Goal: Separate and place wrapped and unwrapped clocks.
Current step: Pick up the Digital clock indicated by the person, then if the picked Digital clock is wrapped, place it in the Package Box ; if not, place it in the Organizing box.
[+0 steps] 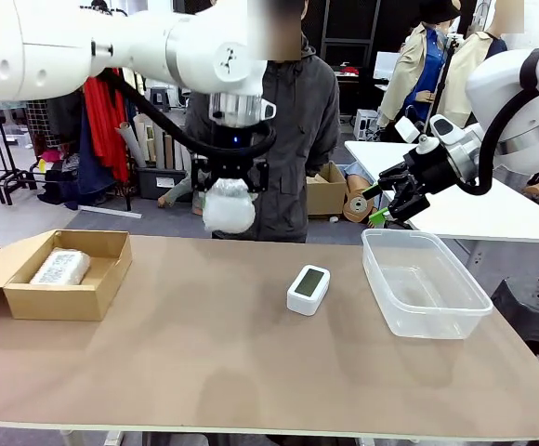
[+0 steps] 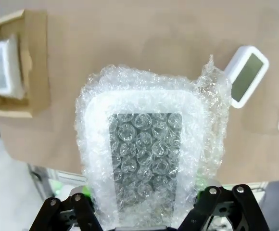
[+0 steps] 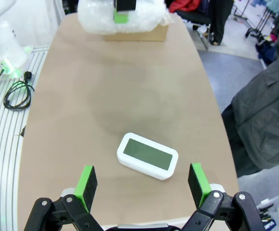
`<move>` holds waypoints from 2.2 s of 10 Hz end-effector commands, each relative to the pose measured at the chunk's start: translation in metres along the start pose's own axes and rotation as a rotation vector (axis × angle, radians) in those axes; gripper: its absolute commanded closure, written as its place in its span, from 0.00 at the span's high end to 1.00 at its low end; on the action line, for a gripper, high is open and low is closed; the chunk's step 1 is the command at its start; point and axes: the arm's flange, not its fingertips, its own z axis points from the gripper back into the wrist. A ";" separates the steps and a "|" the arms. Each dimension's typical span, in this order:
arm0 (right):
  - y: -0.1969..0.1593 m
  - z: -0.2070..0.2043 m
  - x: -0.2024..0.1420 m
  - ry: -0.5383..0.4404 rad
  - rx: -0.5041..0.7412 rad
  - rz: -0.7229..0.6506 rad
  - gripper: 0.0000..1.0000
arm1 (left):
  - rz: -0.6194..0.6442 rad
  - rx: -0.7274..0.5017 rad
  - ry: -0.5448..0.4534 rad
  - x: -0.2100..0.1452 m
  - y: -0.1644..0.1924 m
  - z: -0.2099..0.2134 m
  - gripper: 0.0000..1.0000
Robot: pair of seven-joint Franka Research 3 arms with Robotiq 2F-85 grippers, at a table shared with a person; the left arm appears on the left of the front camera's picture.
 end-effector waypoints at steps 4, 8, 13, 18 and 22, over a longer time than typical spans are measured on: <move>0.000 0.001 0.001 0.004 -0.007 0.007 1.00 | -0.134 0.013 -0.069 0.027 -0.015 0.066 0.00; 0.000 0.001 0.001 0.004 -0.007 0.007 1.00 | -0.123 -0.008 -0.065 0.013 -0.007 0.055 0.00; 0.000 0.001 0.001 0.004 -0.007 0.007 1.00 | -0.123 -0.008 -0.065 0.013 -0.007 0.055 0.00; 0.000 0.001 0.001 0.004 -0.007 0.007 1.00 | -0.123 -0.008 -0.065 0.013 -0.007 0.055 0.00; 0.000 0.001 0.001 0.004 -0.007 0.007 1.00 | -0.123 -0.008 -0.065 0.013 -0.007 0.055 0.00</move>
